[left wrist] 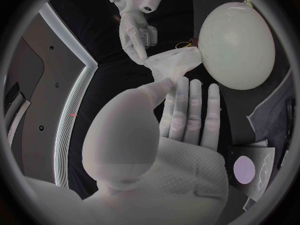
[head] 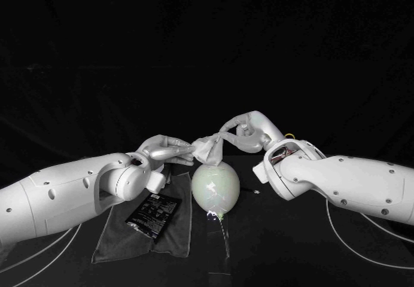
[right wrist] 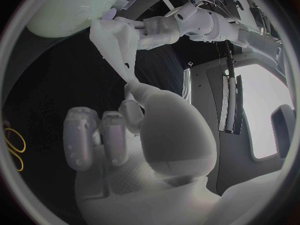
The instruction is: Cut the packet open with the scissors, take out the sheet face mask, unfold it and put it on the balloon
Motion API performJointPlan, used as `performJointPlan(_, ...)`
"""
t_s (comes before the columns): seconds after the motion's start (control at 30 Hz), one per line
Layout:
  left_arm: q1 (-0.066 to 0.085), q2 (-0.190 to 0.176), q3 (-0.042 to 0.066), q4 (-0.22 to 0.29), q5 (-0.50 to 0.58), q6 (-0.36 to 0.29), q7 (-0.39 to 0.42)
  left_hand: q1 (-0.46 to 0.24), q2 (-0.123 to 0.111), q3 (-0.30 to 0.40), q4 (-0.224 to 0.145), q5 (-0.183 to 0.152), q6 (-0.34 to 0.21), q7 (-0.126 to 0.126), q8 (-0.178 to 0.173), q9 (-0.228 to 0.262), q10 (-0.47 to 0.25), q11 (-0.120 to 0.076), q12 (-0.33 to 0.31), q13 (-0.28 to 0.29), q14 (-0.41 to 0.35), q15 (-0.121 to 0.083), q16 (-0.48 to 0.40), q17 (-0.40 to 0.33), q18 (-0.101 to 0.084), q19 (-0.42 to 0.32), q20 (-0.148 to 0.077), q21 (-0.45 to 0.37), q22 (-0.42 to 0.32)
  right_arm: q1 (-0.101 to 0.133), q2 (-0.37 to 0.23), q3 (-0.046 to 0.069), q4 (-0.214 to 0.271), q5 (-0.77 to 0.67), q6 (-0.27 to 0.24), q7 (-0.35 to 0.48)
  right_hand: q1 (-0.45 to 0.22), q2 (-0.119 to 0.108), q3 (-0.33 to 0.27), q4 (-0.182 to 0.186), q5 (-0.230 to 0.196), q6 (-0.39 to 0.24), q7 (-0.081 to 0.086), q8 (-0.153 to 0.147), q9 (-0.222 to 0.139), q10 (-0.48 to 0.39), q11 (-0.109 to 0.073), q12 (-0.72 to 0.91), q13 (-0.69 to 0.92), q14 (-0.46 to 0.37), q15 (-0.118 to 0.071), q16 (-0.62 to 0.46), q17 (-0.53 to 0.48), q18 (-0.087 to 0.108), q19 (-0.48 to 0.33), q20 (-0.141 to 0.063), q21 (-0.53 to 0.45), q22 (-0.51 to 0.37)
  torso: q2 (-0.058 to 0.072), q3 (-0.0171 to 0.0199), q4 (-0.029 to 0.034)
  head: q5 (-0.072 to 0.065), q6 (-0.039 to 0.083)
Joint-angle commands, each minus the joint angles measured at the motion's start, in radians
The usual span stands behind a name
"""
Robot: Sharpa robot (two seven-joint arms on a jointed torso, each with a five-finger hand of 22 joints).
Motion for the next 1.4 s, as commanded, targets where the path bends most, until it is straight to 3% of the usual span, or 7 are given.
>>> performJointPlan(0.03, 0.001, 0.001, 0.001, 0.001, 0.011, 0.002, 0.015, -0.012, 0.002, 0.006, -0.006, 0.003, -0.005, -0.002, 0.006, 0.037, 0.004, 0.003, -0.003, 0.001, 0.005, 0.001, -0.005, -0.002, 0.015, -0.008, 0.002, 0.006, 0.001, 0.001, -0.001, 0.001, -0.001, -0.011, 0.004, 0.001, 0.004, 0.008, 0.004, 0.0, 0.003, 0.007, -0.003, 0.029, 0.042, 0.064, -0.043, 0.003, 0.015, 0.099, -0.006, 0.004, 0.243, -0.012, 0.06, -0.003, 0.003, 0.231, 0.0, 0.0001, 0.0007, -0.001, 0.001)
performJointPlan(1.4, 0.001, -0.001, 0.001, -0.001, 0.018, 0.036, 0.01, -0.044, 0.026, -0.036, 0.003, 0.002, -0.029, -0.009, 0.017, 0.065, 0.006, 0.004, -0.016, 0.001, 0.007, 0.004, -0.011, -0.007, 0.019, -0.007, 0.008, 0.009, 0.002, 0.002, -0.005, 0.001, -0.014, -0.015, 0.006, -0.003, 0.004, 0.008, 0.004, 0.0, 0.003, 0.007, -0.003, 0.029, 0.042, 0.064, -0.043, 0.003, 0.015, 0.099, -0.006, 0.004, 0.243, -0.012, 0.06, -0.003, 0.003, 0.231, 0.0, -0.0002, 0.0004, -0.002, 0.002)
